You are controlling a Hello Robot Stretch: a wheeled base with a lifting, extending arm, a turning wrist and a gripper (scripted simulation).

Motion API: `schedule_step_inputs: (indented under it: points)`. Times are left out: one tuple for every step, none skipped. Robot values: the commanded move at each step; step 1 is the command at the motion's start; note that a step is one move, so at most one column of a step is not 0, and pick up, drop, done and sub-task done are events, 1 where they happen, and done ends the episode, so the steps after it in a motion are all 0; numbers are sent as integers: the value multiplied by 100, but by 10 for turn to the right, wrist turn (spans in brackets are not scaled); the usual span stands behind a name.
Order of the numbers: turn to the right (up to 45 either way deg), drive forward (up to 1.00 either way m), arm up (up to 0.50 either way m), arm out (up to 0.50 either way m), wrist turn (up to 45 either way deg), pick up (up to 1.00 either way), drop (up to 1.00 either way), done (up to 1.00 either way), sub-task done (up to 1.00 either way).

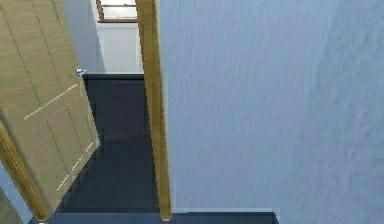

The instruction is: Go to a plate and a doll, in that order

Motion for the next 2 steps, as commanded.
schedule_step_inputs:
  points:
    - [0, 15, 0, 0, 0, 0, 0, 0, 0]
    - [30, 0, 0, 0, 0, 0, 0, 0, 0]
